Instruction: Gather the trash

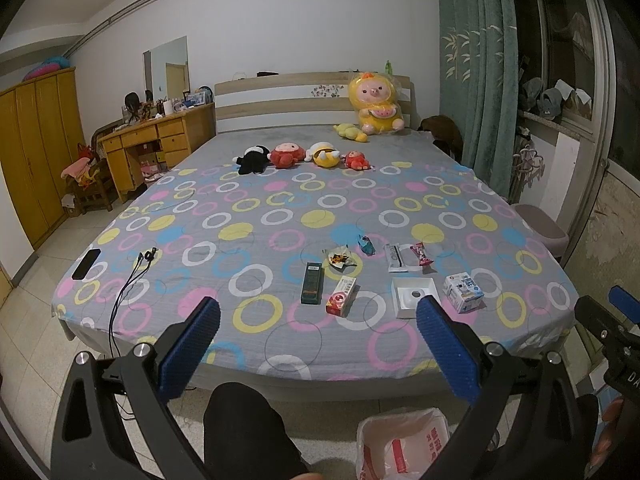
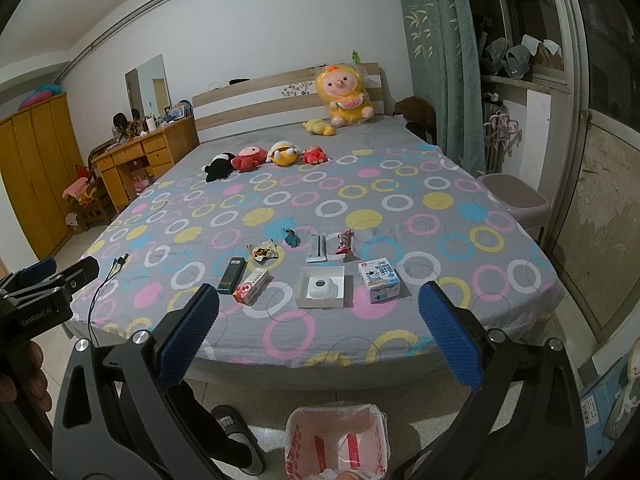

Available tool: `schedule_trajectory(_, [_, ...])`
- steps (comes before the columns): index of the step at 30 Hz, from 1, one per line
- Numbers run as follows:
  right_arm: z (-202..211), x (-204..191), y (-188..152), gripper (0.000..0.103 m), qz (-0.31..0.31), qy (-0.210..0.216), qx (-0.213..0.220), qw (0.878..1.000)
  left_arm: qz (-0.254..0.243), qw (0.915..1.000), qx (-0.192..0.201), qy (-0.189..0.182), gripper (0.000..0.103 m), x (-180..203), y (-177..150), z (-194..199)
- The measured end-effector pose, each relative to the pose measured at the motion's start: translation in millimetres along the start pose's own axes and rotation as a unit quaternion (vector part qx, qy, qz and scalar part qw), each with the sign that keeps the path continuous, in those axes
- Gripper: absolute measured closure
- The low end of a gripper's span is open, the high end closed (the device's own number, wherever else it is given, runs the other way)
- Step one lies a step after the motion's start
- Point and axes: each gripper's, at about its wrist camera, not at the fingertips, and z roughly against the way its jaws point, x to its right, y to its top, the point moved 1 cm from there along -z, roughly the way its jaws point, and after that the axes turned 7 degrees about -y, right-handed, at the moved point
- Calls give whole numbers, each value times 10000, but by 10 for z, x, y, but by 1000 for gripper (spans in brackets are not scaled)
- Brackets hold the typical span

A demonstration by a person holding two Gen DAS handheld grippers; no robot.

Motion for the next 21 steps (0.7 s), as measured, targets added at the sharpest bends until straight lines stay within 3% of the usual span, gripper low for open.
schedule_trajectory(21, [-14,31,-36,5,-9,-2,-34,10000,-6,10000,-47,-26,7,-10,-89,-40])
